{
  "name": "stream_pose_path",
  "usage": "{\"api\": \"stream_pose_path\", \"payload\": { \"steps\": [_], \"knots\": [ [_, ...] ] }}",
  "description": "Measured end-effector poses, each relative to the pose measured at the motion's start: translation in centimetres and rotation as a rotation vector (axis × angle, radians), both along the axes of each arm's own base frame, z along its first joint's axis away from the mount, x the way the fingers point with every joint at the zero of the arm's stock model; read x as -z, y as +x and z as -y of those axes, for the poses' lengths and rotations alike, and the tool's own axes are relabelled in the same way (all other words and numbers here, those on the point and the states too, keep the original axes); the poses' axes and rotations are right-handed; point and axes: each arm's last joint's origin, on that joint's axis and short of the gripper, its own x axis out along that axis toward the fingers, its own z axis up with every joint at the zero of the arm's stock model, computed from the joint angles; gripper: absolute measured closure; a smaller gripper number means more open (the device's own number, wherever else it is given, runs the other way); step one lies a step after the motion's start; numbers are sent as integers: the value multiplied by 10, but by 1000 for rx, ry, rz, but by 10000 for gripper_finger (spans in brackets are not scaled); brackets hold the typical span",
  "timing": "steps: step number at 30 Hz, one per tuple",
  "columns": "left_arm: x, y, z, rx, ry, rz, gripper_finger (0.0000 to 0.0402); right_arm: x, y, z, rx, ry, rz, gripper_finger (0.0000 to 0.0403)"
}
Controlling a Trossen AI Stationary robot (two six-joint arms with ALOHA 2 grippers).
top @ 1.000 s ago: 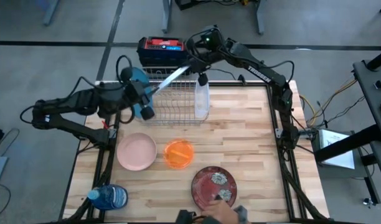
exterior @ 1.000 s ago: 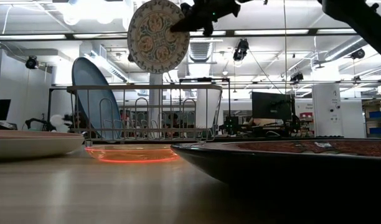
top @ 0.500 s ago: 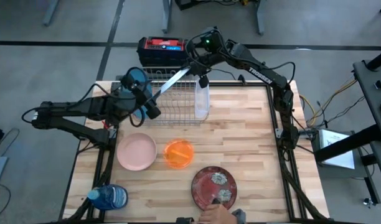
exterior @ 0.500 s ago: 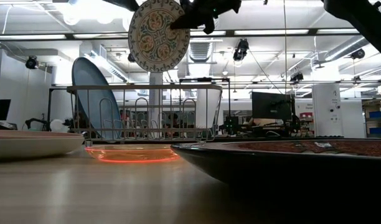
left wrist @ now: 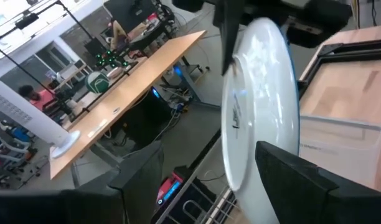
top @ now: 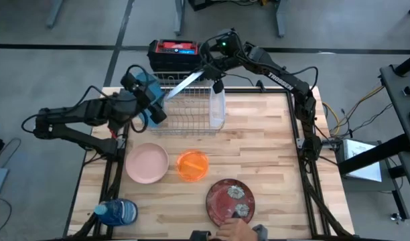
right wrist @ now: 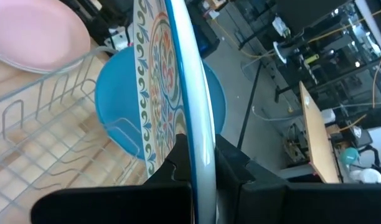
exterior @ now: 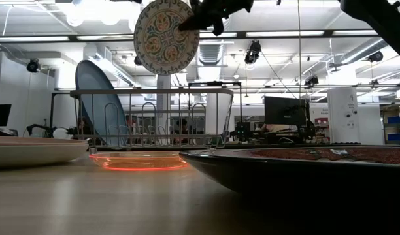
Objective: Sort dishes
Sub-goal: Put the white plate in the dishwasher rack
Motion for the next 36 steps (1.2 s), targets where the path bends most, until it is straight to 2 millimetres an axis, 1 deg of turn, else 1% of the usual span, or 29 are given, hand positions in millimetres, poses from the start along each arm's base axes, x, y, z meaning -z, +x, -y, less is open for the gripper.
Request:
{"api": "stream_pose_path", "payload": {
  "steps": [3,5,7,9,14,19,22,24,26,28,30,33,35,36],
  "knots": [
    [-5,-3,0,23,-23,-2,157,0,0,0,12,-4,-7,390],
    [-5,-3,2,95,-65,-5,157,0,0,0,11,-4,-7,390],
    [-1,-1,4,166,-110,-14,157,0,0,0,13,-6,-7,390],
    [8,3,4,179,-129,-37,157,0,0,0,15,-6,-8,390],
    [31,15,2,61,-104,-78,157,-1,2,-2,14,-4,10,390],
    [38,24,0,-57,-68,-41,157,-1,5,-8,-6,10,12,390],
    [40,30,0,-64,-67,-30,158,-2,7,-11,-2,36,19,390],
    [42,35,0,-65,-69,-27,166,-3,8,-12,3,54,29,390],
    [43,38,0,-67,-71,-29,183,-4,9,-14,6,69,33,390],
    [44,41,0,-67,-73,-32,209,-3,10,-15,7,84,31,390],
    [44,44,0,-72,-72,-31,245,-2,10,-16,7,95,26,390],
    [43,47,0,-81,-70,-28,313,0,10,-16,5,107,12,387],
    [42,48,-1,-93,-69,-20,363,1,10,-16,11,132,3,374],
    [41,48,-1,-102,-71,-8,375,2,10,-16,19,142,-1,365]
  ]
}}
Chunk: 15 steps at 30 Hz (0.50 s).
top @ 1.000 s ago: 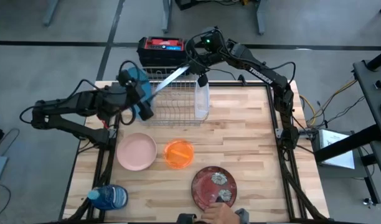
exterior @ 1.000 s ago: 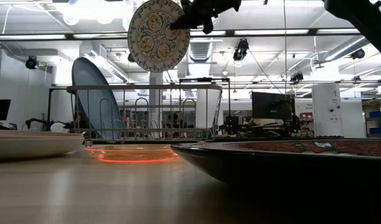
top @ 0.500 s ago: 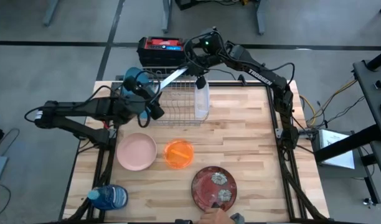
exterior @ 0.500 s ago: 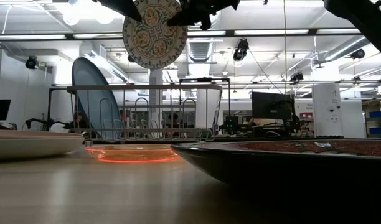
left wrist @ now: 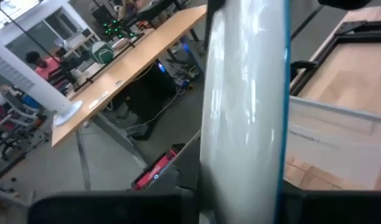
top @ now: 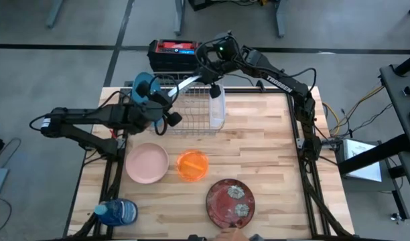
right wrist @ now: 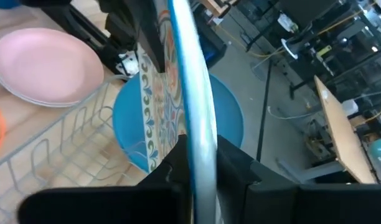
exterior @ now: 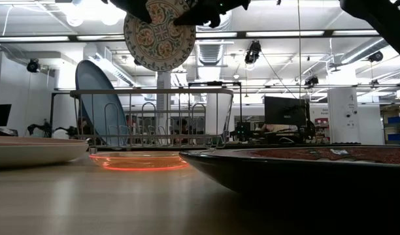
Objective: Sort dishes
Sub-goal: Put the white plate in the dishwasher rack
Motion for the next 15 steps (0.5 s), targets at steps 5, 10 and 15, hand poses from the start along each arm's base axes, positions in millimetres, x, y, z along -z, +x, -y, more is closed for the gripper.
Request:
{"api": "stream_pose_path", "payload": {
  "steps": [5,10,15],
  "knots": [
    [-1,1,0,-4,-29,40,376,1,-1,3,42,66,-6,318],
    [0,0,0,-18,-57,76,376,-1,-11,15,100,138,-21,273],
    [2,-3,-1,-95,-57,109,376,-8,-32,37,218,229,-25,230]
  ]
}}
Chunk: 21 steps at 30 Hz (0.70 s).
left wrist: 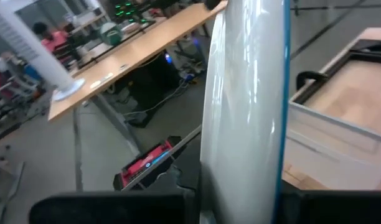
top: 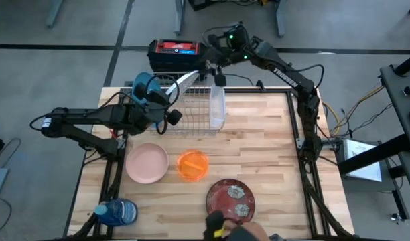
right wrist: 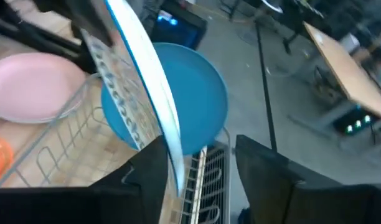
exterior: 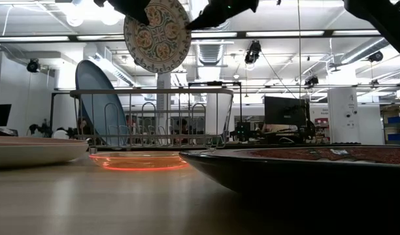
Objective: Sort dishes
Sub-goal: Put the white plate in the dishwasher rack
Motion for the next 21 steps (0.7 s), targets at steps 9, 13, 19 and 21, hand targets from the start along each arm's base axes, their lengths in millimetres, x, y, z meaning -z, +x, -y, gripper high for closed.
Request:
{"api": "stream_pose_path", "payload": {
  "steps": [9,13,19,21],
  "knots": [
    [8,-10,-1,-157,-26,77,376,4,-39,45,244,235,-51,185],
    [14,-17,-2,-213,-70,114,376,9,-57,62,334,339,-86,181],
    [21,-27,-2,-279,-107,120,376,22,-71,71,385,414,-171,193],
    [22,-29,-3,-295,-115,128,376,27,-71,72,386,425,-184,197]
  ]
}}
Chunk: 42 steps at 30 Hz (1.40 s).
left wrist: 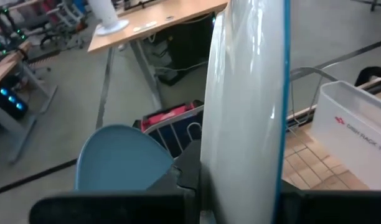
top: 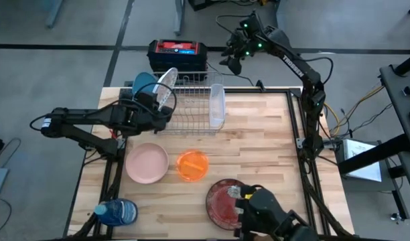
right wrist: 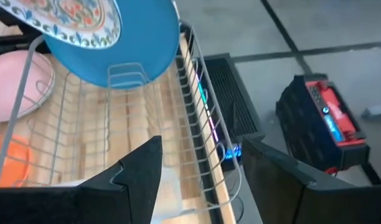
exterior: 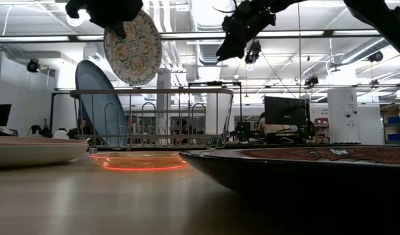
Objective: Sort dishes
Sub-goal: Put the white plate in the dishwasher rack
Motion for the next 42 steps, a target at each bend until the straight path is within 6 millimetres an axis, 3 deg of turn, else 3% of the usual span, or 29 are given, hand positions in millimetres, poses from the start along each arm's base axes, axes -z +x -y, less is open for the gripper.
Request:
{"api": "stream_pose_path", "payload": {
  "steps": [13,20,42],
  "knots": [
    [19,4,-6,-93,-54,-40,376,32,2,5,-29,48,-77,203],
    [32,14,-12,-135,-72,-76,376,34,0,7,-29,46,-81,204],
    [55,21,-27,-295,-135,-102,376,39,0,8,-41,44,-97,204]
  ]
}}
